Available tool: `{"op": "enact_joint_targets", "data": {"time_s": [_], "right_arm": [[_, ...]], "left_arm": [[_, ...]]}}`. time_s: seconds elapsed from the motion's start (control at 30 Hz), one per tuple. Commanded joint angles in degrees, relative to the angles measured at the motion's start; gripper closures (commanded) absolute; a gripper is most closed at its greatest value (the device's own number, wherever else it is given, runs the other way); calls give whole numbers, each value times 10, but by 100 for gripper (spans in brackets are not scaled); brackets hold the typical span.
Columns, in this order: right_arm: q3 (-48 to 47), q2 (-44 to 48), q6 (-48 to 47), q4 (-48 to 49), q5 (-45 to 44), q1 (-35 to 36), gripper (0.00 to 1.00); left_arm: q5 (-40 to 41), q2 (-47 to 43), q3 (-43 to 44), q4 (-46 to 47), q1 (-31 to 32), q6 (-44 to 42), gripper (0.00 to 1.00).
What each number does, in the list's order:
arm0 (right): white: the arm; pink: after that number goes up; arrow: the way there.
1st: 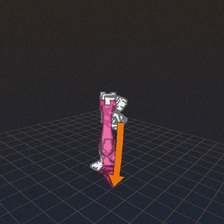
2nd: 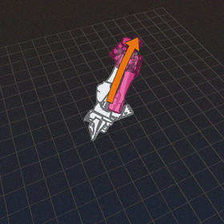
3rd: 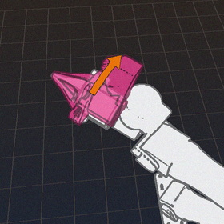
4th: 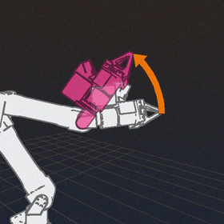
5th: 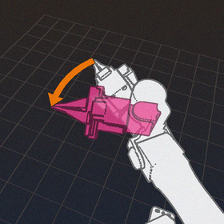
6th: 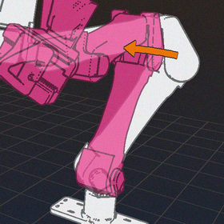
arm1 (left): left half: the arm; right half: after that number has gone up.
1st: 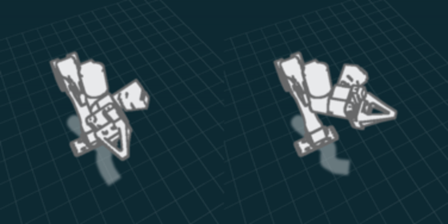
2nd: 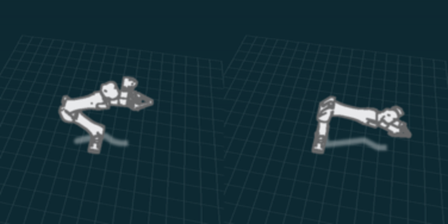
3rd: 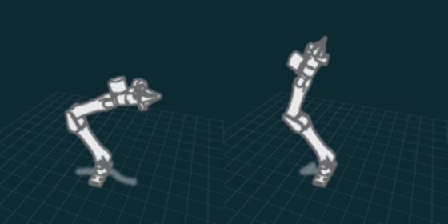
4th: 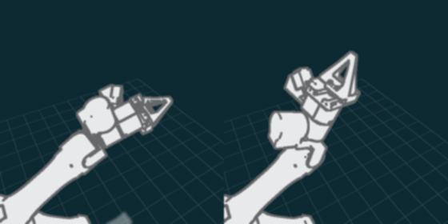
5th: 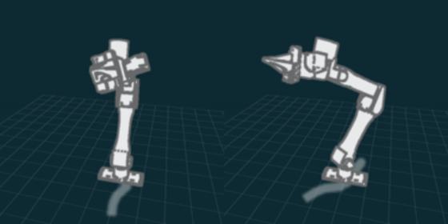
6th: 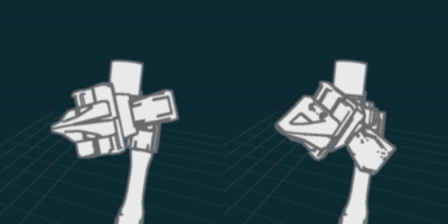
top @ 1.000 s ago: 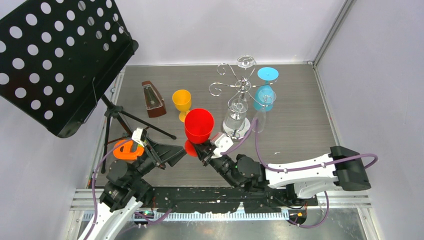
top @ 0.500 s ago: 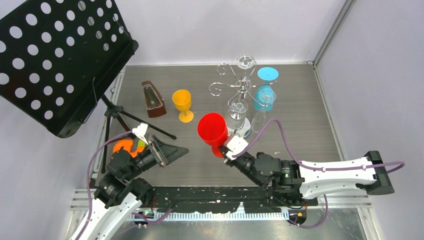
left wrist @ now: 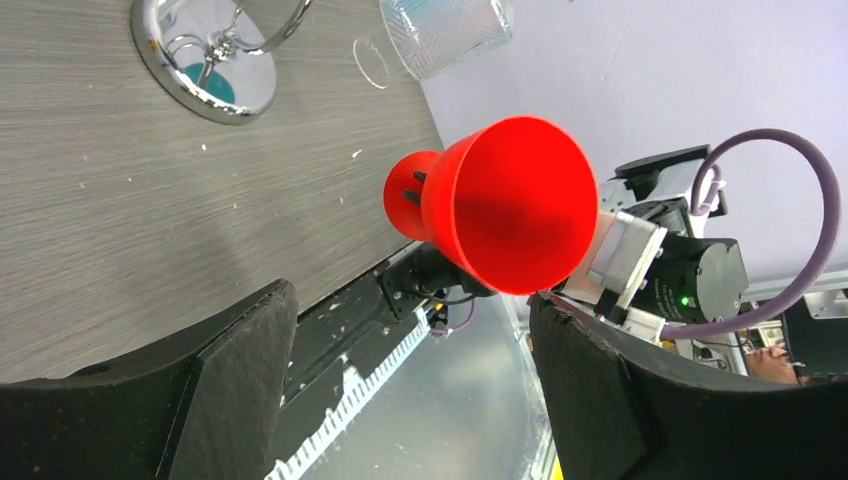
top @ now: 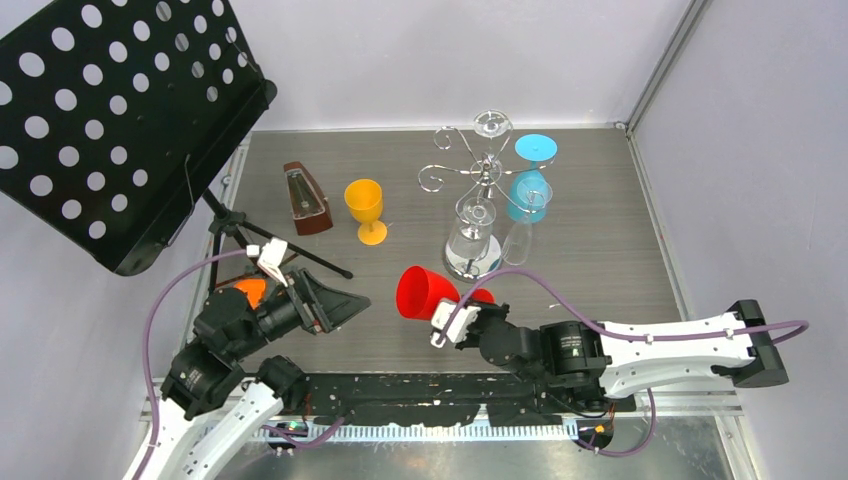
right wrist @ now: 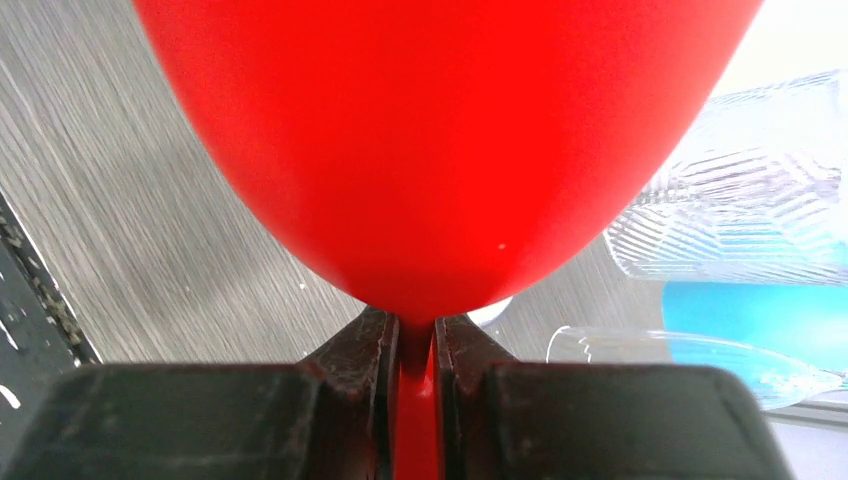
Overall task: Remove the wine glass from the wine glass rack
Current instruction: Place the wine glass at the center of the board.
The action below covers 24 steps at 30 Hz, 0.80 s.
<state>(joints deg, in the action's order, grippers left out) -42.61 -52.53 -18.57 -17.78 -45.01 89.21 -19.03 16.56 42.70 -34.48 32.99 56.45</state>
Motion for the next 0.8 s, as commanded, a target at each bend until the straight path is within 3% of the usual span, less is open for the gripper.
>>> {"op": "enact_joint_targets", "data": {"time_s": [0.0, 0.53, 0.77], "right_arm": [[-29, -18, -24, -28, -30, 11, 94], [-53, -90, -71, 49, -52, 21, 94], [-64, -122, -82, 79, -54, 30, 94]], "left_arm": [[-9, 26, 17, -18, 0, -33, 16], [-73, 71, -24, 6, 1, -47, 16], [-80, 77, -41, 16, 1, -50, 21]]}}
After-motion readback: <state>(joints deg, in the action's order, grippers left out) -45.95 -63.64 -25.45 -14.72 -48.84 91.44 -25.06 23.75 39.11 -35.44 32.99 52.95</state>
